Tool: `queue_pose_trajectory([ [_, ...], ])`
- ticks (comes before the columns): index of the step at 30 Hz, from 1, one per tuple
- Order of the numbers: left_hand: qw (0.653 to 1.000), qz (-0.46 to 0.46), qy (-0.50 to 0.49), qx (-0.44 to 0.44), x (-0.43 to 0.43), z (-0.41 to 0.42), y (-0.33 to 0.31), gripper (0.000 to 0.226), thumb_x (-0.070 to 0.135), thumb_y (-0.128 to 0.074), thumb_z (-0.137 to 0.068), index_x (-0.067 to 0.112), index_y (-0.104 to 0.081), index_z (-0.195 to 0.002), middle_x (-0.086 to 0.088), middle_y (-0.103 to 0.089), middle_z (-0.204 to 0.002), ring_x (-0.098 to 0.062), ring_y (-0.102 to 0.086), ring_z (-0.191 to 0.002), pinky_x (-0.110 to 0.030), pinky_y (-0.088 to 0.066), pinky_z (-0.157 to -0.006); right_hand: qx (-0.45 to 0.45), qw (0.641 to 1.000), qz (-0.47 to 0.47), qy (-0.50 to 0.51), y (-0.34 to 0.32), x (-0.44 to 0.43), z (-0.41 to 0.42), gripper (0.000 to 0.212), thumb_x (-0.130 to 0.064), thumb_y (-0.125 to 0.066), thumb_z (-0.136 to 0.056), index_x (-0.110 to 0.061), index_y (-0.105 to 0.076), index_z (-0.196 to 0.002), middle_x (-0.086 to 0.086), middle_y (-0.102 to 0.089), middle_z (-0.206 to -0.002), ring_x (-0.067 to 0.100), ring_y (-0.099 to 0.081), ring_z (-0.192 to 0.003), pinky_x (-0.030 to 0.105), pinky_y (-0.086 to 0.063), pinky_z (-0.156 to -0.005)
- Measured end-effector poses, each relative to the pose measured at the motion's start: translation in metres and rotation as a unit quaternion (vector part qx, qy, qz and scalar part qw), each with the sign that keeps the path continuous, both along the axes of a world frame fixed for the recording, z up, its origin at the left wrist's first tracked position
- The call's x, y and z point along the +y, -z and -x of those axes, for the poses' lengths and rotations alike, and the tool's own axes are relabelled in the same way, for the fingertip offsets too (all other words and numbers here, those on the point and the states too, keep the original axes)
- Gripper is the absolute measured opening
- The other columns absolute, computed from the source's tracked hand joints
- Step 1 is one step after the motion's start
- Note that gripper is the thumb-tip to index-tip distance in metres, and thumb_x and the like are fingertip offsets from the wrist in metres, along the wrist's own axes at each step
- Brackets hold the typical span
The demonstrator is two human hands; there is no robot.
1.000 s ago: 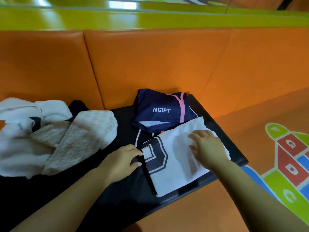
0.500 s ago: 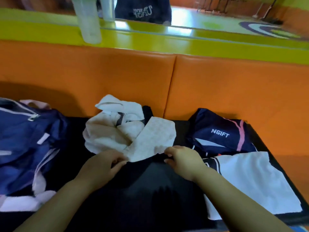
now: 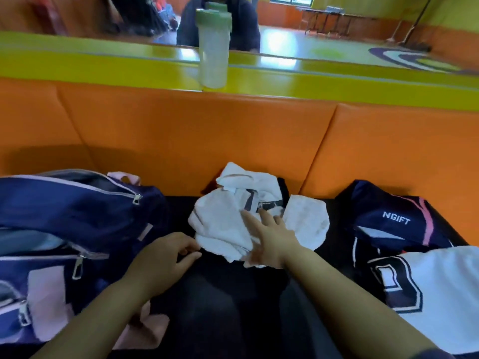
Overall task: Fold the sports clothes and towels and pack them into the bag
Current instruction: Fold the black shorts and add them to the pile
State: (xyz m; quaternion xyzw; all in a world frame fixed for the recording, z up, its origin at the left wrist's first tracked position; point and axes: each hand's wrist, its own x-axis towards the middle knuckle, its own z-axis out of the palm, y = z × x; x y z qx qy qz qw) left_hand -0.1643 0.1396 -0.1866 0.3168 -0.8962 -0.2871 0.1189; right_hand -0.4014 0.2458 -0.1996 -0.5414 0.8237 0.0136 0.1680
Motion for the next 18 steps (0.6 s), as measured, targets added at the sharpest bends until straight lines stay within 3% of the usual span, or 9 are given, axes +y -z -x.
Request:
queue_pose_trajectory([
  [3, 0.999, -0.005, 0.032, 0.001, -0.015, -0.003, 0.001, 0.003, 0.031, -0.065, -0.086, 0.033, -0.063, -0.086, 0.018, -0.061, -0.088, 0.0, -0.058, -0.084, -0.024, -0.049, -0.074, 0.042, 0.999, 0.033, -0.004, 0.009, -0.003, -0.02, 0.063, -0.029, -0.056, -0.087, -0.04, -0.024, -0.141, 0.004, -0.033, -0.144, 0.035, -0.042, -0.118, 0.036, -0.043, -0.084],
  [5, 0.998, 0.008, 0.068, 0.017, -0.024, -0.003, 0.002, 0.006, 0.027, -0.068, -0.084, 0.032, -0.065, -0.084, 0.018, -0.061, -0.086, -0.001, -0.058, -0.081, -0.021, -0.048, -0.071, 0.029, 0.998, 0.048, 0.004, 0.006, 0.002, -0.031, 0.051, -0.022, -0.05, -0.09, -0.034, -0.037, -0.138, 0.004, -0.045, -0.129, 0.032, -0.049, -0.108, 0.031, -0.04, -0.077],
  [9, 0.992, 0.035, 0.11, 0.052, -0.032, 0.006, 0.0, 0.019, 0.024, -0.071, -0.083, 0.027, -0.067, -0.101, 0.016, -0.06, -0.098, -0.002, -0.057, -0.086, -0.018, -0.048, -0.074, -0.044, 0.998, 0.029, -0.029, -0.004, 0.033, -0.05, 0.055, -0.019, -0.057, -0.084, -0.035, -0.045, -0.135, 0.001, -0.052, -0.121, 0.024, -0.054, -0.105, 0.034, -0.046, -0.083],
  [13, 0.984, 0.013, 0.152, 0.089, -0.03, 0.025, 0.003, 0.041, 0.031, -0.068, -0.082, 0.026, -0.058, -0.122, 0.013, -0.049, -0.121, -0.011, -0.047, -0.112, -0.021, -0.038, -0.092, -0.107, 0.991, 0.003, -0.078, 0.002, 0.075, -0.07, 0.057, -0.007, -0.055, -0.081, -0.036, -0.053, -0.13, -0.003, -0.055, -0.113, 0.02, -0.056, -0.099, 0.023, -0.035, -0.074],
  [15, 0.987, -0.017, 0.152, 0.051, -0.025, 0.038, 0.006, 0.054, 0.034, -0.066, -0.085, 0.033, -0.045, -0.135, 0.016, -0.034, -0.135, -0.006, -0.029, -0.122, -0.022, -0.029, -0.101, -0.116, 0.991, 0.003, -0.061, 0.003, 0.088, -0.072, 0.058, -0.002, -0.05, -0.082, -0.033, -0.054, -0.131, -0.001, -0.055, -0.114, 0.021, -0.054, -0.103, 0.025, -0.036, -0.075],
  [18, 0.983, -0.053, 0.146, -0.097, -0.025, 0.057, 0.021, 0.075, 0.042, -0.066, -0.084, 0.043, -0.023, -0.145, 0.013, -0.009, -0.151, -0.013, -0.012, -0.133, -0.033, -0.027, -0.109, -0.144, 0.989, 0.012, -0.003, -0.005, 0.099, -0.067, 0.062, -0.002, -0.051, -0.081, -0.036, -0.05, -0.134, -0.009, -0.048, -0.129, 0.013, -0.05, -0.112, 0.03, -0.046, -0.089],
])
